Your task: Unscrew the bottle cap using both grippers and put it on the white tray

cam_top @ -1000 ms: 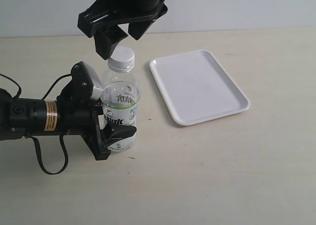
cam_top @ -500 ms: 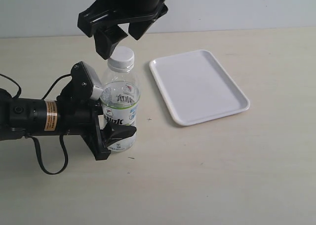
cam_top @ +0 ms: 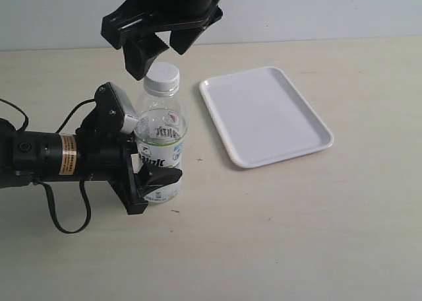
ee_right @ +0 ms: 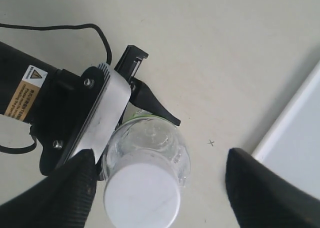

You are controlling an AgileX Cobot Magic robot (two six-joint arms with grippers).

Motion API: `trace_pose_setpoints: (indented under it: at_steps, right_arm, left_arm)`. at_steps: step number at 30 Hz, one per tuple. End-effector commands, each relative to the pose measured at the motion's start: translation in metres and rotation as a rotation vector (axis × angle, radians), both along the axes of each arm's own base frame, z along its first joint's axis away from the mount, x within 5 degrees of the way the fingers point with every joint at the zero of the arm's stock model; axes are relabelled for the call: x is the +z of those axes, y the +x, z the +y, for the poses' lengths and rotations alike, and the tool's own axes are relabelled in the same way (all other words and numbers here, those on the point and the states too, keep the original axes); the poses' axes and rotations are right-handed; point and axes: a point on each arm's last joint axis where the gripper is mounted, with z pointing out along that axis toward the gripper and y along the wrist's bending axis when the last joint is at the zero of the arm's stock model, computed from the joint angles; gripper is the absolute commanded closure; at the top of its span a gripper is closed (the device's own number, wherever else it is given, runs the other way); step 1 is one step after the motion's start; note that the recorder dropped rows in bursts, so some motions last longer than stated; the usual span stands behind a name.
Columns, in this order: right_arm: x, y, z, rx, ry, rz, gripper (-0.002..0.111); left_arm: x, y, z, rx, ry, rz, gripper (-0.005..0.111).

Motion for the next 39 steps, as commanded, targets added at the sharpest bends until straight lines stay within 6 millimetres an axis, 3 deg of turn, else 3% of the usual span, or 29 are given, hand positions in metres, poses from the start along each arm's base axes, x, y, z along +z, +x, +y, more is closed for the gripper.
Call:
trace_pose_setpoints:
  at_steps: [1,6,16,24,32,39]
  right_arm:
    - [-0.003,-0.002,0.0,0.002,-0.001,0.011,0.039]
    - [-0.013,-0.005,-0.003,0.005,-0.027,0.041,0.039]
    - [0.0,-0.01,-0.008,0.01,-0.027,0.001,0.04]
    - [-0.004,-0.009,-0.005,0.022,-0.018,0.017,0.043]
    - [-0.005,-0.009,-0.004,0.025,-0.01,0.025,0.059]
    - [-0.005,-0.01,-0.004,0.036,-0.004,0.026,0.042]
  left_arm:
    - [0.008,0.002,-0.003,-0.001,-0.041,-0.02,0.107]
    - [0.008,0.002,-0.003,0.001,-0.043,-0.022,0.107]
    - [0.008,0.002,-0.003,0.001,-0.043,-0.022,0.107]
    - [0.008,0.002,-0.003,0.001,-0.043,-0.022,0.107]
    - [0.008,0.002,-0.003,0.001,-0.043,-0.022,0.107]
    - [0.008,0.002,-0.003,0.002,-0.044,-0.02,0.107]
